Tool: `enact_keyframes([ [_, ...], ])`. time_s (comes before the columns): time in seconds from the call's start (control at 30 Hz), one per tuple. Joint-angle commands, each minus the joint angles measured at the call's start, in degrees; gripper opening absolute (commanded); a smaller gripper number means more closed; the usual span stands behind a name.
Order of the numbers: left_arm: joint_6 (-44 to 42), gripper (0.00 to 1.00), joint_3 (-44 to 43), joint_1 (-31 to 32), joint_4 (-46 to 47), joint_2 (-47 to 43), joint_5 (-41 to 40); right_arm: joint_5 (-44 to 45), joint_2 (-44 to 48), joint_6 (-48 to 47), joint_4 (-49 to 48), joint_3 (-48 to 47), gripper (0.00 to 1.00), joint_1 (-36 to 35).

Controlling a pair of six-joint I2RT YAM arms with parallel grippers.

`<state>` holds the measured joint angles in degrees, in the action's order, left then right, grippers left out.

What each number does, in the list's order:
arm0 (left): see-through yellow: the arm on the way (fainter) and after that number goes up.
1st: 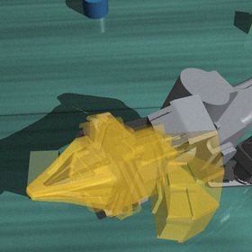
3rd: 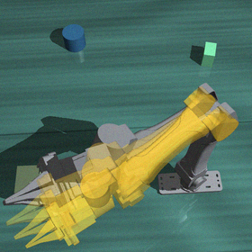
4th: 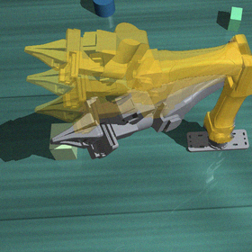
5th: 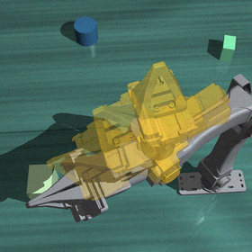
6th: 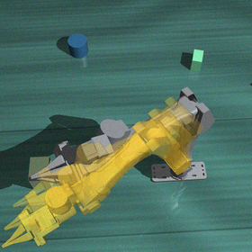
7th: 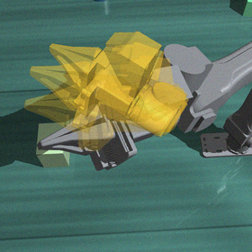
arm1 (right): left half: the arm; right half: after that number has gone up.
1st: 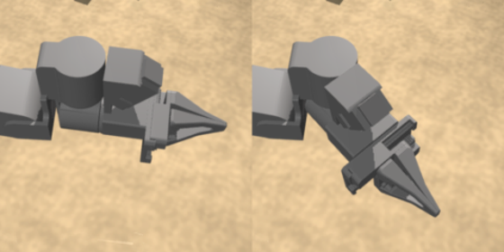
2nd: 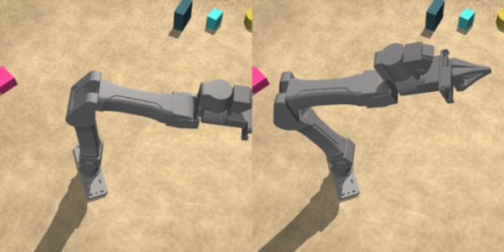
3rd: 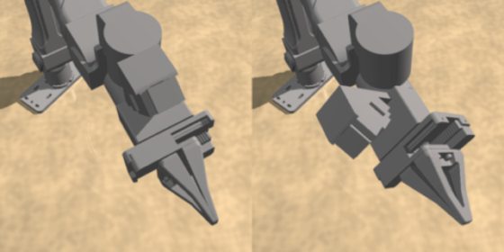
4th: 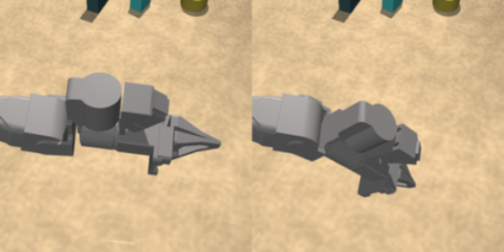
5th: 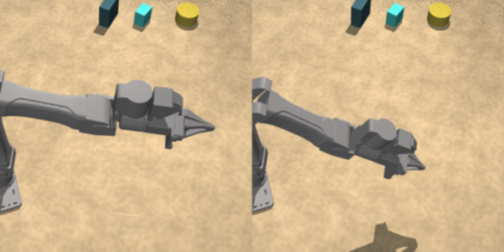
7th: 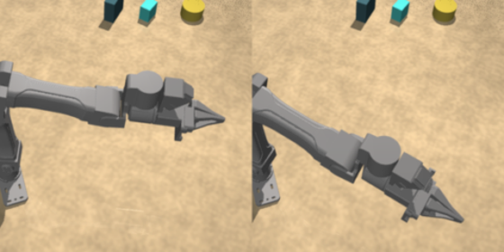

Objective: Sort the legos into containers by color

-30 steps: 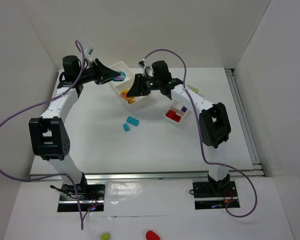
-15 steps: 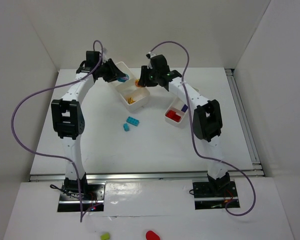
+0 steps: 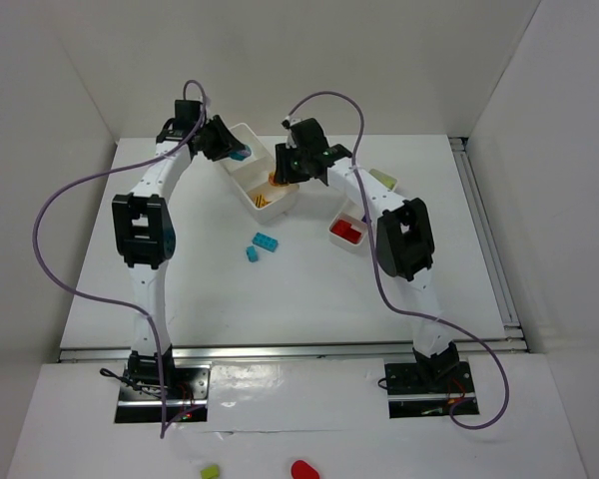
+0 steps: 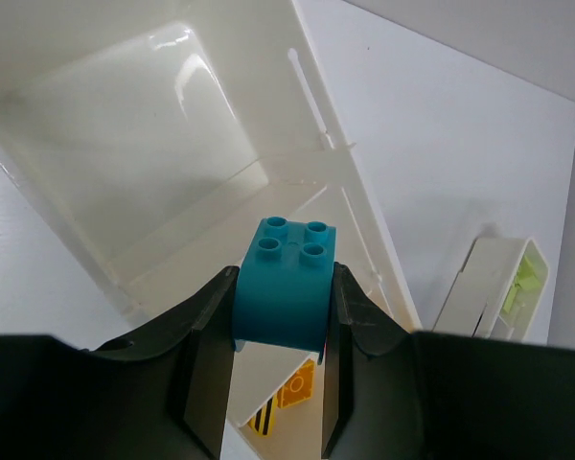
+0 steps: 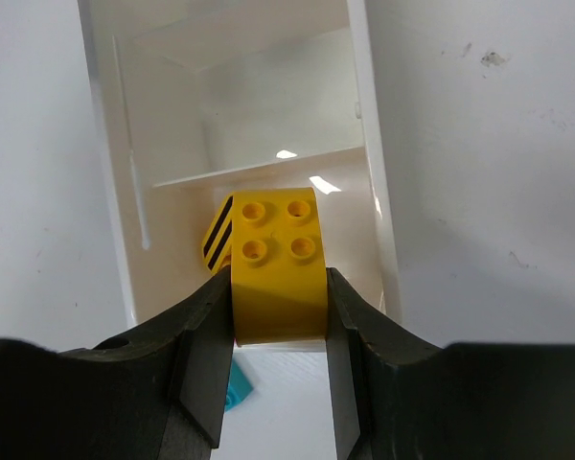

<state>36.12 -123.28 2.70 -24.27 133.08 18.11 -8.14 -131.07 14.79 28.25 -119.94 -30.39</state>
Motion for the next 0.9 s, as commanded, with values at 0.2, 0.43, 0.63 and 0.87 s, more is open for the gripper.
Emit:
enact_keyframes([
  [0.2,2.7,0.63,-4.9,-1.7,2.5,5.0,1.3,-0.3,-2.9,-1.9,1.7,-5.4,0.67,-1.7],
  [0.43,1.7,1.0,-5.9,-1.7,3.3,2.7,2.5,1.6,-0.5,-1.9,2.2,-6.2,0.87,-2.2],
  [0.63,-1.4,1.0,-1.5,-1.7,2.2,-5.1,3.0,9.4,11.2,-1.3,-4.8,5.2,0.87,-2.8],
  [0.87,-9.8,0.98,18.1,3.4,-2.1,-25.6,-2.5,16.9,23.7,1.0,-7.2,18.5,0.87,-3.4],
])
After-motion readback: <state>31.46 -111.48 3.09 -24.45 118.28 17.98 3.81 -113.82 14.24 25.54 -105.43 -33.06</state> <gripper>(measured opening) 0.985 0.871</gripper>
